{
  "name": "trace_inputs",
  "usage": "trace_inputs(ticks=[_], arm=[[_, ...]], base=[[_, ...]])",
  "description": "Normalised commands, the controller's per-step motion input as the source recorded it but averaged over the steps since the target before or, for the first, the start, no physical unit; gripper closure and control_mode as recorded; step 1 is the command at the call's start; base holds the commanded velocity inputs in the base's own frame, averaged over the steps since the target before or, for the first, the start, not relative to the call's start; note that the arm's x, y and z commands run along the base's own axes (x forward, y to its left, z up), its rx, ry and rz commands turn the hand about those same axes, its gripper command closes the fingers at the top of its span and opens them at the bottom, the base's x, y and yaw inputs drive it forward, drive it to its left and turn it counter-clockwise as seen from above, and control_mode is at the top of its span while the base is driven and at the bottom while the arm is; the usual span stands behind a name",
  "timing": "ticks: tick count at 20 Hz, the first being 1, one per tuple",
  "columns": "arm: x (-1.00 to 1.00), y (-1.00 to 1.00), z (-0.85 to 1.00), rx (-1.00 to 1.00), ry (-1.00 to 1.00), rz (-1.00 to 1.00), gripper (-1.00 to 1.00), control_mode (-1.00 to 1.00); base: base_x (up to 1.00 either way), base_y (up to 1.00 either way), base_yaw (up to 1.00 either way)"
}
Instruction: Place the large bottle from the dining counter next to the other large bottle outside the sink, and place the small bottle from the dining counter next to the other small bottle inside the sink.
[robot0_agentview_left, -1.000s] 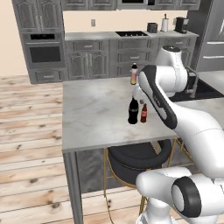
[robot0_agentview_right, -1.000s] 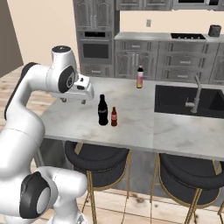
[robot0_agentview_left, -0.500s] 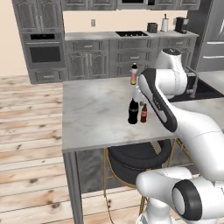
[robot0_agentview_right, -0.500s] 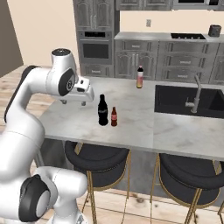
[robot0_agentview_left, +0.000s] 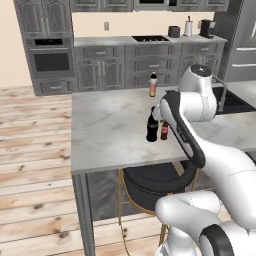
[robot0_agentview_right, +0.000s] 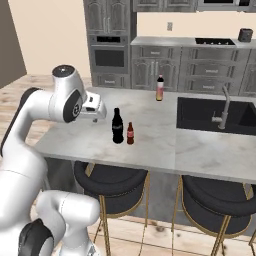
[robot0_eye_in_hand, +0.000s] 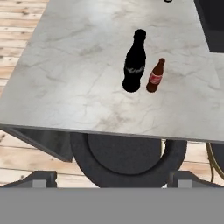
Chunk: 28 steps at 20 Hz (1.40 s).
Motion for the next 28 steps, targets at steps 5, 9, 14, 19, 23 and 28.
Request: trace_inputs(ticks=[5, 9, 14, 19, 23, 28], arm=[[0.00, 0.00, -0.16, -0.05, -0.10, 0.00, -1.00, -1.00], [0.01, 0.00, -0.16, -0.07, -0.09, 0.00, -1.00, -1.00], [0.08, -0.02, -0.06, -0.01, -0.02, 0.00, -1.00, -1.00], [0.16, -0.09, -0.01, 0.00, 0.00, 0.00, -1.00, -1.00], [0.14, -0.14, 0.00, 0.00, 0.00, 0.00, -1.00, -1.00], [0.23, -0.11, 0.00, 0.00, 0.00, 0.00, -1.00, -1.00]], base=[[0.00, 0.00, 0.00], [0.00, 0.00, 0.00], [0.00, 0.00, 0.00], [0.00, 0.00, 0.00], [0.00, 0.00, 0.00], [0.00, 0.00, 0.00]])
